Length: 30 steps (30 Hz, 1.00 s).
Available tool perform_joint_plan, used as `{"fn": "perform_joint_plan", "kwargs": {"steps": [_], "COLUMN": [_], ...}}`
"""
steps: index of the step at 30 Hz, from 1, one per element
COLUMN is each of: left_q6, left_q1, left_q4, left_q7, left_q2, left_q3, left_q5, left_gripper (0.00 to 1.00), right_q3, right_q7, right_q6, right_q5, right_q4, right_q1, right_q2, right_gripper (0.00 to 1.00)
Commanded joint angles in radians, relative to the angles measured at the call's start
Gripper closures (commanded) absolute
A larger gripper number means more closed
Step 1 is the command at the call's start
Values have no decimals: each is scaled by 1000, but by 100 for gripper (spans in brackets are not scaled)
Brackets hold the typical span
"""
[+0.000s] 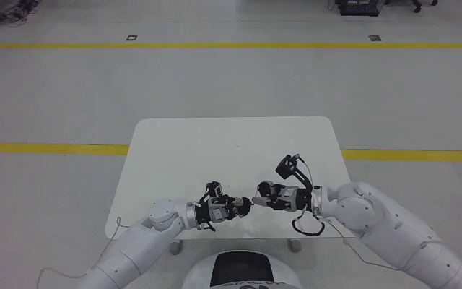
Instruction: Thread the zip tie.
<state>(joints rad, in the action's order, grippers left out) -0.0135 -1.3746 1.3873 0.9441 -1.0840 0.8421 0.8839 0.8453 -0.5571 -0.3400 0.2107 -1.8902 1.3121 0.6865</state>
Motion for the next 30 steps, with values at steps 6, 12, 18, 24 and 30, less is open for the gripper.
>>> {"fn": "perform_joint_plan", "kwargs": {"steps": [6,12,18,24,30], "left_q6": [0,0,0,-26,-48], "left_q1": [0,0,0,-20,-32], "left_q4": [0,0,0,18,-1], "left_q7": [0,0,0,29,141], "left_q2": [0,0,0,3,6], "left_q3": [0,0,0,22,49], "left_q5": [0,0,0,64,155], "left_gripper": [100,100,100,100,100], "right_q3": [66,66,66,66,81], "right_q7": [1,1,1,1,31], "right_q6": [0,0,0,0,0], "right_q5": [-33,-33,-33,-33,-79], "right_q4": [-25,-25,-25,-25,-55], "right_q1": [41,41,41,41,59], "right_q2": [-24,-24,-24,-24,-21], "right_gripper": [0,0,0,0,0]}}
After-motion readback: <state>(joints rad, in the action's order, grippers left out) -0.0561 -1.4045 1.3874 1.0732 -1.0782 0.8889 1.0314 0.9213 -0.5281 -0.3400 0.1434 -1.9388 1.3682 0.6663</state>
